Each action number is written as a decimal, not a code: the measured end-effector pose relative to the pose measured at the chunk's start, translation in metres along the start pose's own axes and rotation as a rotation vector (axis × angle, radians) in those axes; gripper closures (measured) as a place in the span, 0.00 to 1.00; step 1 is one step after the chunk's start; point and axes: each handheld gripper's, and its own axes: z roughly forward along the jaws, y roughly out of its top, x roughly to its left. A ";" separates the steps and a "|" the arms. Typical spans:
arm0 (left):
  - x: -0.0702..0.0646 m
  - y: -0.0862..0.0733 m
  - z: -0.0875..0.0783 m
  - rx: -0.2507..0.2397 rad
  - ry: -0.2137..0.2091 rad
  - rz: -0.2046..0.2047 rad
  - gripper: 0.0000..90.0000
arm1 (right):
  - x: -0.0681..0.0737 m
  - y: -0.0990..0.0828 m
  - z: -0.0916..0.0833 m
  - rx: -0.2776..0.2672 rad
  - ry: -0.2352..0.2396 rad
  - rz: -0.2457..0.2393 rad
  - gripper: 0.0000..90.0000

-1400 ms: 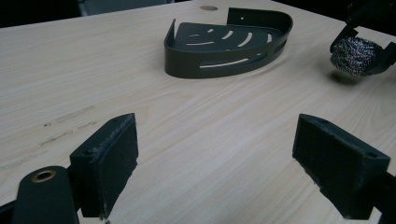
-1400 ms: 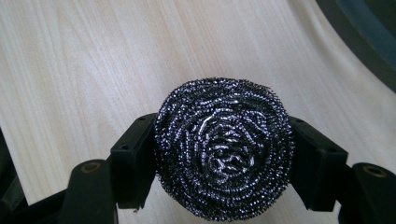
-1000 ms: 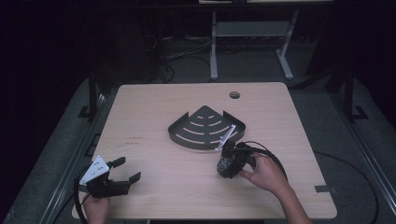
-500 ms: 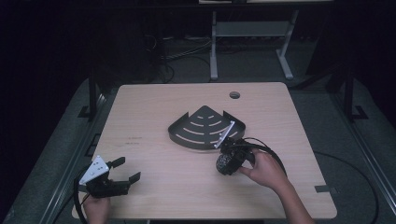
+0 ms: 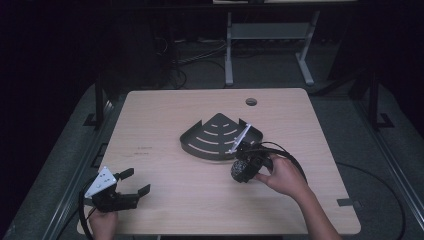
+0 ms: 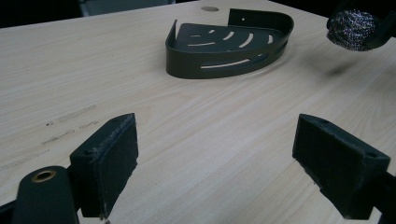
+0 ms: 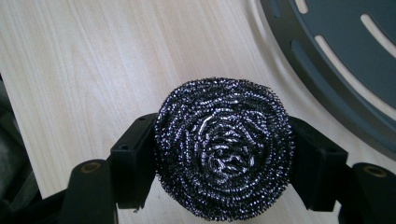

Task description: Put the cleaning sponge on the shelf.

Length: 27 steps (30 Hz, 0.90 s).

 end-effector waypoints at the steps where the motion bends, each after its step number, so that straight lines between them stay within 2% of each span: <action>1: 0.000 0.000 0.000 -0.001 0.000 -0.001 0.15 | -0.001 0.001 -0.001 -0.007 0.004 0.002 0.35; 27: 0.000 0.000 -0.001 -0.005 -0.001 -0.005 0.15 | -0.015 0.019 -0.015 -0.005 -0.007 -0.005 0.35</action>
